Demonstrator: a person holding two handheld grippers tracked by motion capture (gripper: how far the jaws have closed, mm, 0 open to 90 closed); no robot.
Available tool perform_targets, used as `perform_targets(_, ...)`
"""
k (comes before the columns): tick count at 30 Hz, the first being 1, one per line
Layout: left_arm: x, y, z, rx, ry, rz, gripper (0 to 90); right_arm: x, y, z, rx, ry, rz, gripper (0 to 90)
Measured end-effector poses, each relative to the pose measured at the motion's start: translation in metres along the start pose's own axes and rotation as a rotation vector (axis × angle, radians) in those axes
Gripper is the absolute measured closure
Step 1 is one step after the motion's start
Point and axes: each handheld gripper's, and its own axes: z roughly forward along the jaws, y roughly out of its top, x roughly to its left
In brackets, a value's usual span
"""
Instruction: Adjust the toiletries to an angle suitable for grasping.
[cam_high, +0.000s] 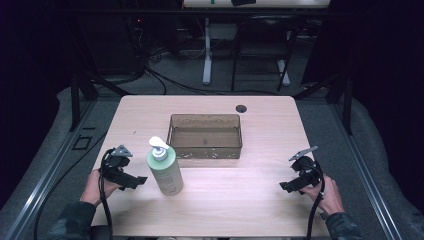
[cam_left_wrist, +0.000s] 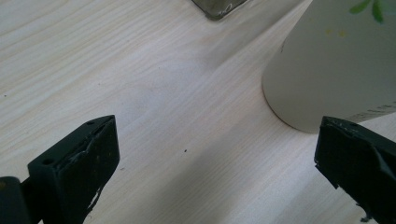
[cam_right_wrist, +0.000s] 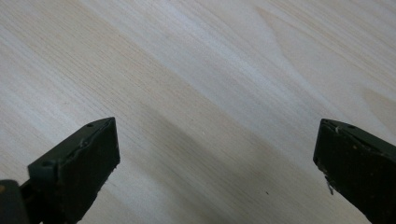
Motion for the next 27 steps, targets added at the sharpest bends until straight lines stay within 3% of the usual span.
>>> perform_targets(5, -0.003, 0.001, -0.002, -0.008, -0.02, -0.003, 0.1, 0.0, 0.0, 0.0, 0.006, 0.008, 0.005, 0.2)
perform_targets(13, -0.014, 0.003, -0.005, 0.009, -0.048, 0.026, 0.1, -0.001, 0.001, 0.001, 0.014, 0.013, 0.006, 0.5)
perform_targets(27, -0.036, 0.008, -0.024, -0.062, -0.113, 0.047, 0.0, 0.001, 0.0, 0.002, 0.021, 0.02, 0.013, 0.8)
